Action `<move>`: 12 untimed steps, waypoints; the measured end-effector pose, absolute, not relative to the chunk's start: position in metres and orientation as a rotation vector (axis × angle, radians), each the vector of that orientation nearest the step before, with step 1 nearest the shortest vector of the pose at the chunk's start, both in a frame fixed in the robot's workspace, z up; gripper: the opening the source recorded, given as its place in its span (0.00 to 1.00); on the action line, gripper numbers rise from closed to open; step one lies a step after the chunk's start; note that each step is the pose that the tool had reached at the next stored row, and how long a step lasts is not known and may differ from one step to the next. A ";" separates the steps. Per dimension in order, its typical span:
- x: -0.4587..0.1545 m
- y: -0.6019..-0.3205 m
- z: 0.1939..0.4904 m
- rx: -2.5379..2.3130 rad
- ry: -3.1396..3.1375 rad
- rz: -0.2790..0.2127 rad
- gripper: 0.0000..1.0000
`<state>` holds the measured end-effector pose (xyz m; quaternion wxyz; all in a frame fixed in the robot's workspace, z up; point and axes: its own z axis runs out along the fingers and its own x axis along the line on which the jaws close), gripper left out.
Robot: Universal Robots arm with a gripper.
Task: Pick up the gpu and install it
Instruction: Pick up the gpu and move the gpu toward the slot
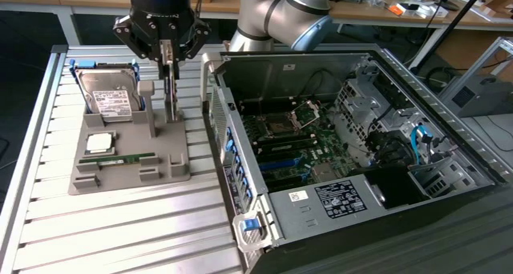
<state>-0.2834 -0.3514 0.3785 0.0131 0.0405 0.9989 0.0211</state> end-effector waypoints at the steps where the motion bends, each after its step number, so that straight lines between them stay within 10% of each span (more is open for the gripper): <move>1: -0.283 -0.351 0.379 0.126 3.112 0.066 0.27; 12: -0.283 -0.351 0.390 0.126 3.112 0.066 0.27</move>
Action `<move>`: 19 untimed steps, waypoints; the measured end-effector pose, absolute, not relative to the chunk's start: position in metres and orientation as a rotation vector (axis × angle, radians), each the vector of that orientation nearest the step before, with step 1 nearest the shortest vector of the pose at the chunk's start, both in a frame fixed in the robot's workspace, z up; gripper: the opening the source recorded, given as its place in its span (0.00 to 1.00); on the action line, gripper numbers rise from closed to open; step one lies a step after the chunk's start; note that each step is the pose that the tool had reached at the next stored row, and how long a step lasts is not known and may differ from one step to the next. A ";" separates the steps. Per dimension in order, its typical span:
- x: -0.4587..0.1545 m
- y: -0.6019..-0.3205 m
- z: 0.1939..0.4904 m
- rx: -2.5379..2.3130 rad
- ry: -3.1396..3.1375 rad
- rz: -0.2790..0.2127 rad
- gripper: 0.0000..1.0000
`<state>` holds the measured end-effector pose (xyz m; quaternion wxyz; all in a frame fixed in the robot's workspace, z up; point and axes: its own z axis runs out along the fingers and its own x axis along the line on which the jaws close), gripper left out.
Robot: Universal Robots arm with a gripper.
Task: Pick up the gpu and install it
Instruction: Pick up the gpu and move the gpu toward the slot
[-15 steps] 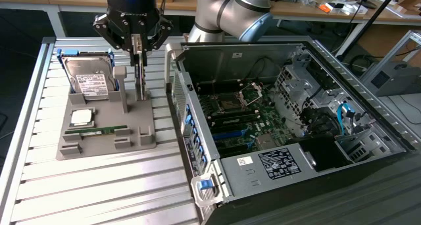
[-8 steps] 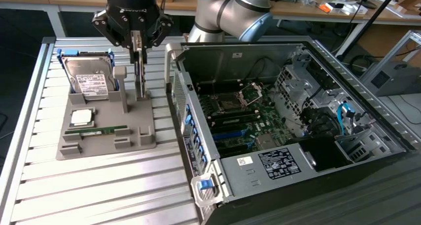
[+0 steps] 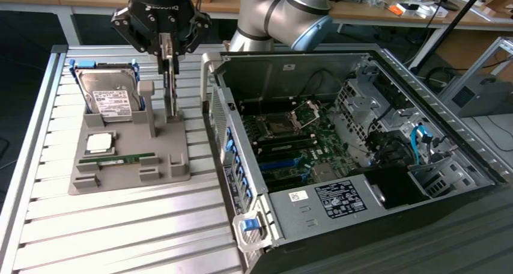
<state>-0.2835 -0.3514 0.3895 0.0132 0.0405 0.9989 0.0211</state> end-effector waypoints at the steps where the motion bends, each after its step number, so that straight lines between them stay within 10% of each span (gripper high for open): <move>1: -0.283 -0.351 0.390 0.126 3.112 0.066 0.27; 19: -0.283 -0.351 0.439 0.126 3.112 0.066 0.27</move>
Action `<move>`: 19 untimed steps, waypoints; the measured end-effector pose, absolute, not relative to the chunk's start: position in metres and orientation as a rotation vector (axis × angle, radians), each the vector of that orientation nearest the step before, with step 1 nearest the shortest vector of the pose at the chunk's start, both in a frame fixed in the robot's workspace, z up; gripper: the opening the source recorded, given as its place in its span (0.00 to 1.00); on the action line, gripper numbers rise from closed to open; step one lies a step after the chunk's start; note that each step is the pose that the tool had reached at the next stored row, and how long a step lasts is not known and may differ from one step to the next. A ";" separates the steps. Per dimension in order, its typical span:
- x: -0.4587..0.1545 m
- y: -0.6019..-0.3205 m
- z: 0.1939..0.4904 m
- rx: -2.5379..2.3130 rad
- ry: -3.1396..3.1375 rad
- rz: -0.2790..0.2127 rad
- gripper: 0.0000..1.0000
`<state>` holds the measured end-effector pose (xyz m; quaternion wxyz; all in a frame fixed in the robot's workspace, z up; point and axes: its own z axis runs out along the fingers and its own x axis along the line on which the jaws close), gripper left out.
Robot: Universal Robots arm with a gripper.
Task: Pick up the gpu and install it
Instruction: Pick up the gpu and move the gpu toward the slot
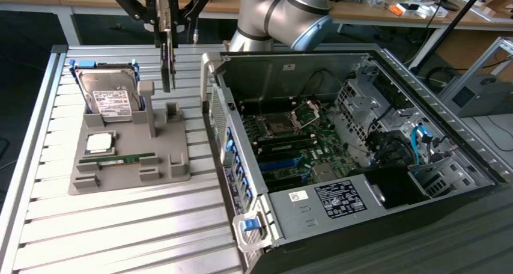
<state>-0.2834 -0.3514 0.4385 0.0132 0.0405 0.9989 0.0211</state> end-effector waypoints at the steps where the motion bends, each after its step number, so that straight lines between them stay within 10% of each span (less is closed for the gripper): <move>1: -0.283 -0.351 0.439 0.126 3.112 0.066 0.27; 19: -0.266 -0.355 0.439 0.126 3.112 0.064 0.27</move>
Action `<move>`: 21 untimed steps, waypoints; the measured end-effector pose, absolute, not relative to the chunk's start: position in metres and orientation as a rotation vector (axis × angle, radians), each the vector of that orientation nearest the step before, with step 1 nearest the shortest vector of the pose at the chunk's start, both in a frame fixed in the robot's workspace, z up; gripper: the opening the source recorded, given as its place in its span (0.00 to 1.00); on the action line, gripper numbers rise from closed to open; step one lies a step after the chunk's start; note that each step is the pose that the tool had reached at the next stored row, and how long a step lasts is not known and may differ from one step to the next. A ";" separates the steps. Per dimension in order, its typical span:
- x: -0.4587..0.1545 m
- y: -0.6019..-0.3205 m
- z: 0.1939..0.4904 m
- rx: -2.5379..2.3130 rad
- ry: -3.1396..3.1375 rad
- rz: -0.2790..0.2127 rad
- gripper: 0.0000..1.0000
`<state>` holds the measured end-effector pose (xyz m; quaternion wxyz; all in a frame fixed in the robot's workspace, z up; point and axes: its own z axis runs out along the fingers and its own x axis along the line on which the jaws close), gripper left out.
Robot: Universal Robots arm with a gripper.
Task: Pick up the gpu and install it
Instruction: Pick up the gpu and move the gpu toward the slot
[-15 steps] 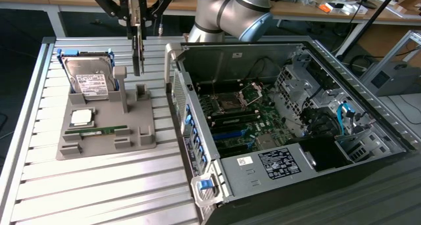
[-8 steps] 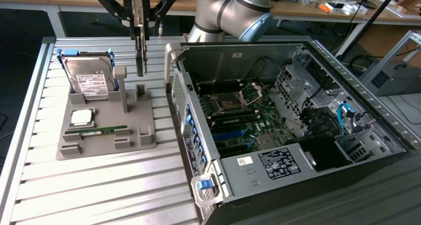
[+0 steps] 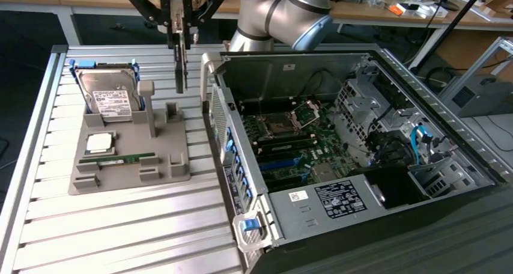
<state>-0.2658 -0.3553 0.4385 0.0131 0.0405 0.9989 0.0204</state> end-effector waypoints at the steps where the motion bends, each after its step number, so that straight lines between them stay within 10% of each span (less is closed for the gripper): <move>1: -0.264 -0.355 0.439 0.126 3.112 0.064 0.27; 21: -0.237 -0.357 0.439 0.126 3.112 0.064 0.27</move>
